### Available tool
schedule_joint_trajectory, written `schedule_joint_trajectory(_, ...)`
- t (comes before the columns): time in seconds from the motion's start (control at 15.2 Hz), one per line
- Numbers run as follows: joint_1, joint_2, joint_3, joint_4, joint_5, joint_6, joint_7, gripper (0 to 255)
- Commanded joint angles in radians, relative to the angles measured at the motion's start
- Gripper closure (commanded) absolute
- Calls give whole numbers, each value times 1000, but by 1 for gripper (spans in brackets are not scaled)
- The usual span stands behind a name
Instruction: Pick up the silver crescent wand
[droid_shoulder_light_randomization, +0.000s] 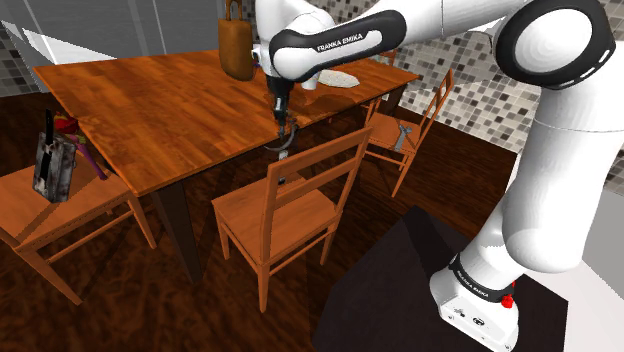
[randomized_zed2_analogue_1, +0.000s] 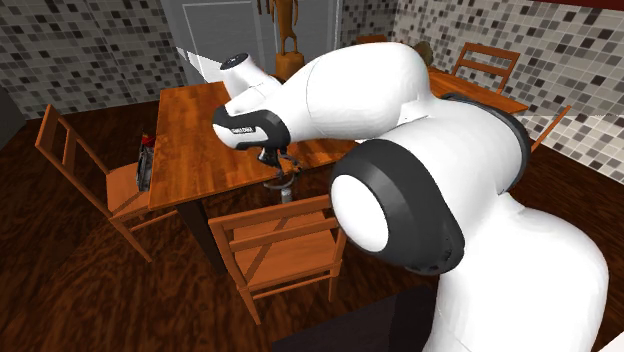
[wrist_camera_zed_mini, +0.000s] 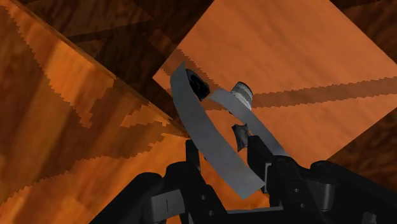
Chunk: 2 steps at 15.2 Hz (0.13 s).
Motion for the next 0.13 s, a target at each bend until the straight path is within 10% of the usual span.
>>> schedule_joint_trajectory(0.0, 0, -4, 1, 10, 3, -14, -4, 255)
schedule_joint_trajectory(0.07, 0, -4, 1, 11, 3, -14, -4, 255)
